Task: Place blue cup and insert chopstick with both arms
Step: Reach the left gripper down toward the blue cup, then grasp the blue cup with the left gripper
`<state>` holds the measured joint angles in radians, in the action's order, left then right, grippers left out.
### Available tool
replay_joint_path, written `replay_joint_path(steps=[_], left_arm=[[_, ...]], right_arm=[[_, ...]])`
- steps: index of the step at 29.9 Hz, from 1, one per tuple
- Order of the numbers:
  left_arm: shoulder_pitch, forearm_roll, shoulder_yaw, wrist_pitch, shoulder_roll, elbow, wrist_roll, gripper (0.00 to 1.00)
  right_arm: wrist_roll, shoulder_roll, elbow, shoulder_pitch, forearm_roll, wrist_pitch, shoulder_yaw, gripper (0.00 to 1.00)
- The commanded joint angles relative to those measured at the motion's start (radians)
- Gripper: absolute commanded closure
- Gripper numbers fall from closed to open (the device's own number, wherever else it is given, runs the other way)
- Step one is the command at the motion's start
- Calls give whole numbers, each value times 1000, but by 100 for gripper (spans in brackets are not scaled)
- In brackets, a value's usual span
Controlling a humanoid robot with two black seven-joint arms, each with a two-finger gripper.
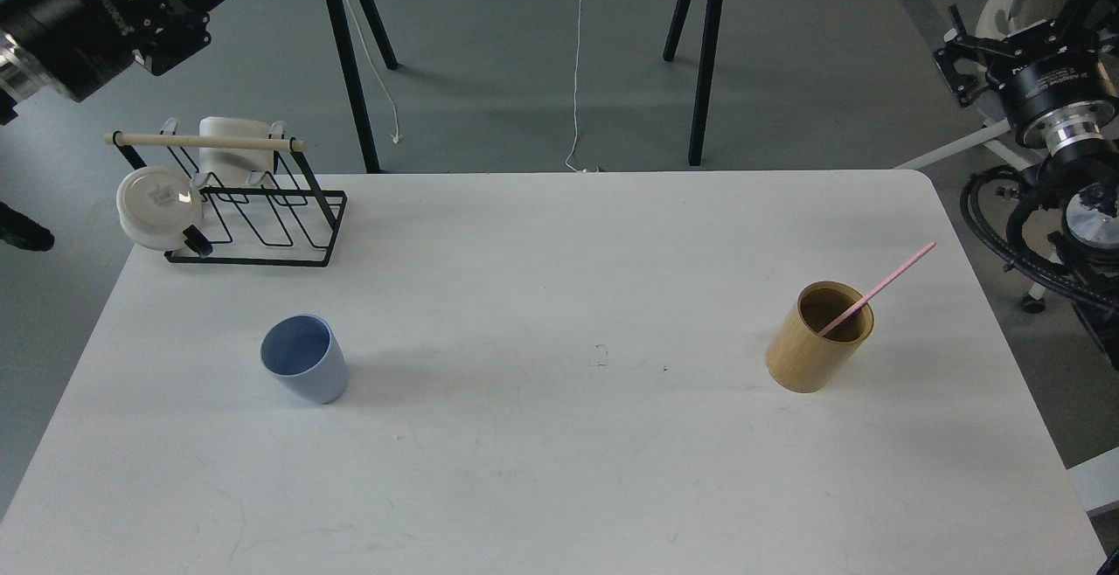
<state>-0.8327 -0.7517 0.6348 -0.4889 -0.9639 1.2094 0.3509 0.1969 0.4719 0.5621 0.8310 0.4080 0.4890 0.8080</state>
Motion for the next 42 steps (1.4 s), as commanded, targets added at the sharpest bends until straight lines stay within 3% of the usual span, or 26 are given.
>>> replay_joint_path(steps=[1, 6, 11, 17, 21, 25, 35, 36, 40, 42], left_arm=[[29, -235, -82, 0, -100, 194, -4, 5], [53, -587, -220, 157, -186, 338, -4, 5], [60, -962, -287, 214, -197, 319, -9, 5], [99, -1253, -336, 314, -168, 182, -6, 9], [110, -1281, -365, 319, -107, 122, -4, 15], [112, -1353, -371, 319, -56, 52, 31, 30], [167, -1368, -392, 328, 26, -20, 46, 37], [172, -1368, -392, 328, 43, -39, 49, 39], [173, -1364, -391, 326, 63, -54, 54, 70], [172, -1364, -389, 323, 65, -54, 62, 80]], right_arm=[[2, 11, 41, -30, 2, 0, 11, 1], [4, 13, 59, -49, 2, 0, 25, 1], [4, 13, 64, -58, 0, 0, 25, 1], [16, 17, 64, -63, 2, 0, 27, 1], [18, 20, 64, -63, 0, 0, 31, 1], [16, 20, 64, -63, 0, 0, 42, 1], [16, 20, 64, -63, -1, 0, 40, 1], [18, 20, 65, -61, -1, 0, 42, 1], [18, 13, 65, -59, -1, 0, 54, 1], [18, 8, 65, -58, -1, 0, 54, 1]])
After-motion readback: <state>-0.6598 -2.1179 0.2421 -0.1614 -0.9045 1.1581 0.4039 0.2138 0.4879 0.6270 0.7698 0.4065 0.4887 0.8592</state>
